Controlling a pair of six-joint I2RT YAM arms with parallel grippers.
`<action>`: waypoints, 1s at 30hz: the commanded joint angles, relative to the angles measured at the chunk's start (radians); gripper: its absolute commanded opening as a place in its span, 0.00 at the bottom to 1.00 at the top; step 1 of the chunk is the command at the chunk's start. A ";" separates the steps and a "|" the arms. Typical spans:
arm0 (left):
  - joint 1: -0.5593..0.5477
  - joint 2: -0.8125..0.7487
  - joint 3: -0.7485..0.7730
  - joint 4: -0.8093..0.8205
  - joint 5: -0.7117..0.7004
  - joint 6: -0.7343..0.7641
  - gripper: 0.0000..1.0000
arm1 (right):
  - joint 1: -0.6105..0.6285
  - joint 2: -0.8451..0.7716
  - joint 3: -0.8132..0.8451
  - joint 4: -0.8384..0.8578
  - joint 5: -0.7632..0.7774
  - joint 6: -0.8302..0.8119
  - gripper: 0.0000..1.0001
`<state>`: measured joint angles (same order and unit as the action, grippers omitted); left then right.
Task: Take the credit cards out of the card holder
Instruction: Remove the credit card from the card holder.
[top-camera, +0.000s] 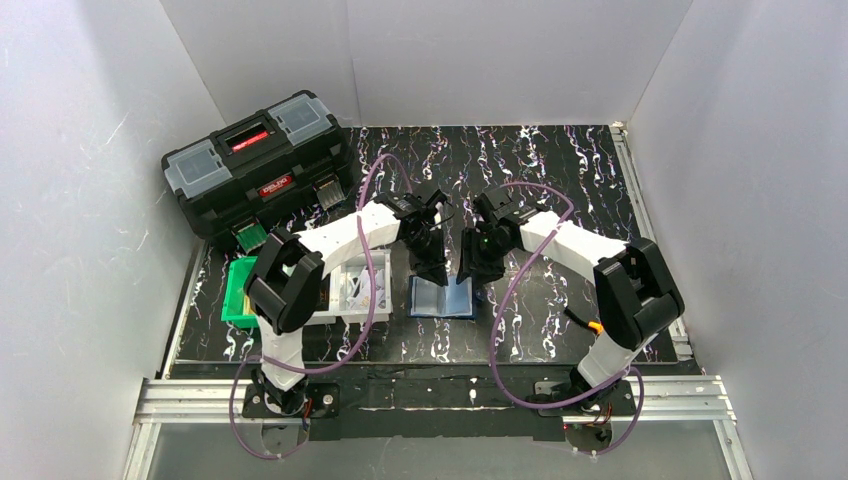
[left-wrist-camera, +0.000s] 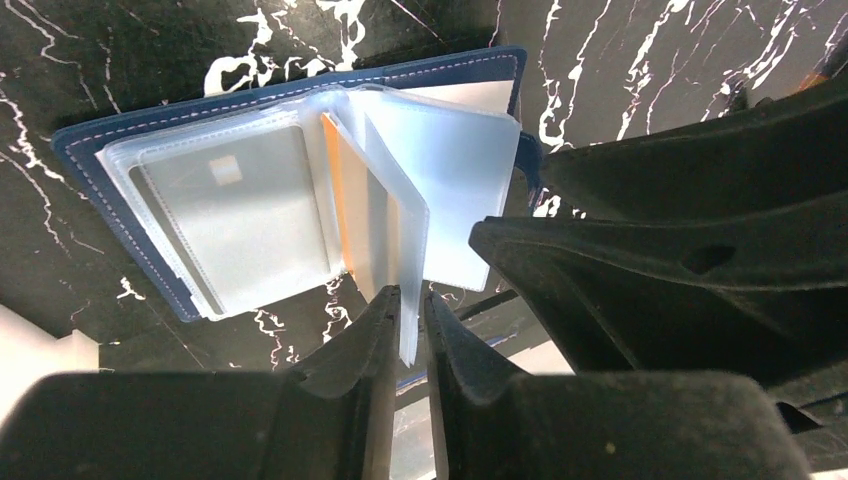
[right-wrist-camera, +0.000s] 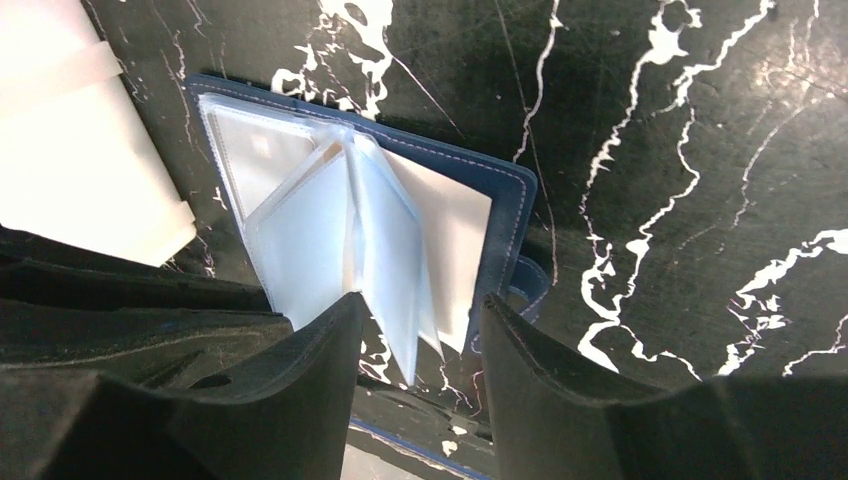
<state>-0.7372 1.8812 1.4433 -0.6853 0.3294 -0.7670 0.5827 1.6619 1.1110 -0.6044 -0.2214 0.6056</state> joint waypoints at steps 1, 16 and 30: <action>-0.020 0.018 0.044 -0.039 -0.004 0.000 0.15 | -0.016 -0.049 -0.031 -0.003 0.016 0.001 0.55; -0.055 0.088 0.100 -0.042 -0.009 -0.003 0.12 | -0.034 -0.068 -0.075 0.003 0.018 -0.001 0.54; -0.073 0.113 0.143 -0.037 -0.003 0.012 0.34 | -0.052 -0.129 -0.110 -0.003 0.047 0.009 0.54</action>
<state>-0.8070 2.0075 1.5425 -0.6968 0.3290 -0.7681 0.5415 1.5852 1.0168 -0.6029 -0.1955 0.6060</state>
